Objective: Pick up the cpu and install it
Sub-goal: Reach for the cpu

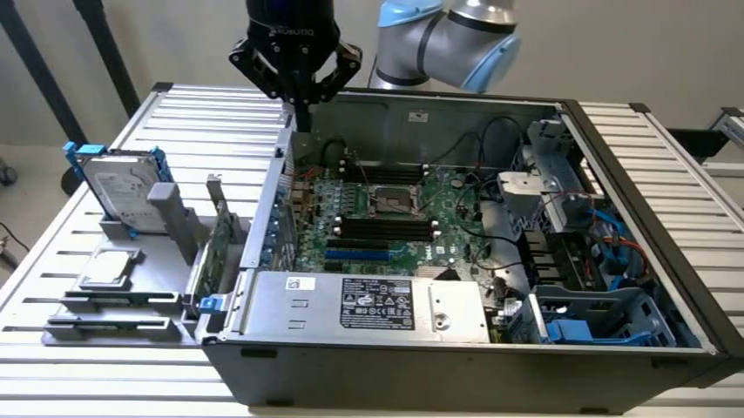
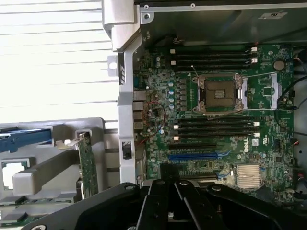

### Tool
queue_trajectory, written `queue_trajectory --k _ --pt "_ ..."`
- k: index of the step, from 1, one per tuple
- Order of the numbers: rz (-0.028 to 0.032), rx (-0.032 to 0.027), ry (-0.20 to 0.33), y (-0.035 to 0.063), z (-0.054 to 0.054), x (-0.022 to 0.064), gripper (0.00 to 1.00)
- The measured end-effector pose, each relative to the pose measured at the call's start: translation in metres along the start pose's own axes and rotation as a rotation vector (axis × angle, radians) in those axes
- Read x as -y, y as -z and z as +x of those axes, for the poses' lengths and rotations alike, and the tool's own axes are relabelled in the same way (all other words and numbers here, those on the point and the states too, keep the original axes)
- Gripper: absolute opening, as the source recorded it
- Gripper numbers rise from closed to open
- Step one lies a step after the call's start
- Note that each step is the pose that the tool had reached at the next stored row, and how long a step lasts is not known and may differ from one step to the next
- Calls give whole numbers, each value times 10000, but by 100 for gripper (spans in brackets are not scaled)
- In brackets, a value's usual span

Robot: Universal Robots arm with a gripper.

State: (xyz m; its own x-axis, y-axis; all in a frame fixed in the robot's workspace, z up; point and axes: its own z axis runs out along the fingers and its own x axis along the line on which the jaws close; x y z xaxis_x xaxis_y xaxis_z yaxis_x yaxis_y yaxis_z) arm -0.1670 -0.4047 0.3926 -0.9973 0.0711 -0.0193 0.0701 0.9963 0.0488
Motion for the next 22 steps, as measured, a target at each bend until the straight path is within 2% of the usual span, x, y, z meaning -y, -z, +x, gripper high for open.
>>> queue_trajectory --k 16,22 --pt "0 9 -1 20 720 121 11" --pt "23 10 0 23 989 154 11"
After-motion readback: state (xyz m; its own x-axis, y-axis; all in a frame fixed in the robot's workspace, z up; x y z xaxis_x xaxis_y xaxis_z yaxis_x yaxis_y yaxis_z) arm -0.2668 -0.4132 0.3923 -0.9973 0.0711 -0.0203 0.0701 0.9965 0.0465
